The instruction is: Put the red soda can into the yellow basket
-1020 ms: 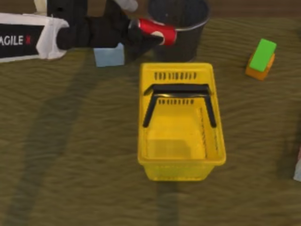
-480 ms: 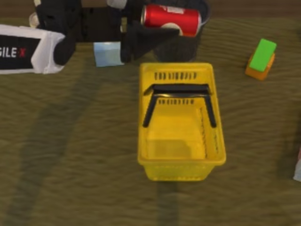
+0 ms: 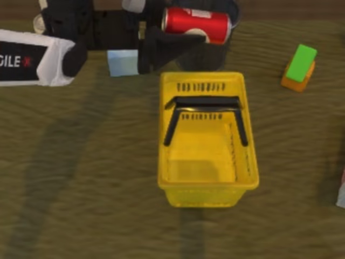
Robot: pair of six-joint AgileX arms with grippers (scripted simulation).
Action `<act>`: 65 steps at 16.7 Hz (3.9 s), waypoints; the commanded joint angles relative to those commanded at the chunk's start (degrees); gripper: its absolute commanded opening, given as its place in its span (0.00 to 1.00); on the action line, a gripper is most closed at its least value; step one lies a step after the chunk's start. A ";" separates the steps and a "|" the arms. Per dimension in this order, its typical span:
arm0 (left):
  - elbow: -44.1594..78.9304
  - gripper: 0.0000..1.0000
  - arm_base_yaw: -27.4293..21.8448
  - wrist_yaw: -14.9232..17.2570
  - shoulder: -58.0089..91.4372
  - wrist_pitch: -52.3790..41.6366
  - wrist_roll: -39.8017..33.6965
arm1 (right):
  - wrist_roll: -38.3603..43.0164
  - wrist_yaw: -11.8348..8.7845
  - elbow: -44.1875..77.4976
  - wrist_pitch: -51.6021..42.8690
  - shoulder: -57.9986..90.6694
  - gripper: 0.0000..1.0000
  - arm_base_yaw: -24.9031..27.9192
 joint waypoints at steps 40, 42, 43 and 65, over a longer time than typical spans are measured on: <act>-7.24 1.00 2.17 -3.73 6.72 15.28 -1.80 | -3.39 -0.27 5.72 -4.88 5.69 1.00 2.49; -9.73 1.00 3.50 -7.56 0.51 12.46 -3.14 | -6.78 -0.38 11.84 -9.80 11.90 1.00 4.80; -11.34 1.00 4.31 -9.92 -3.34 10.71 -3.88 | -8.88 -0.42 15.81 -12.84 15.95 1.00 6.19; -74.56 1.00 19.37 -71.85 -117.38 -40.36 -3.08 | -59.79 0.22 124.23 -86.79 126.42 1.00 38.28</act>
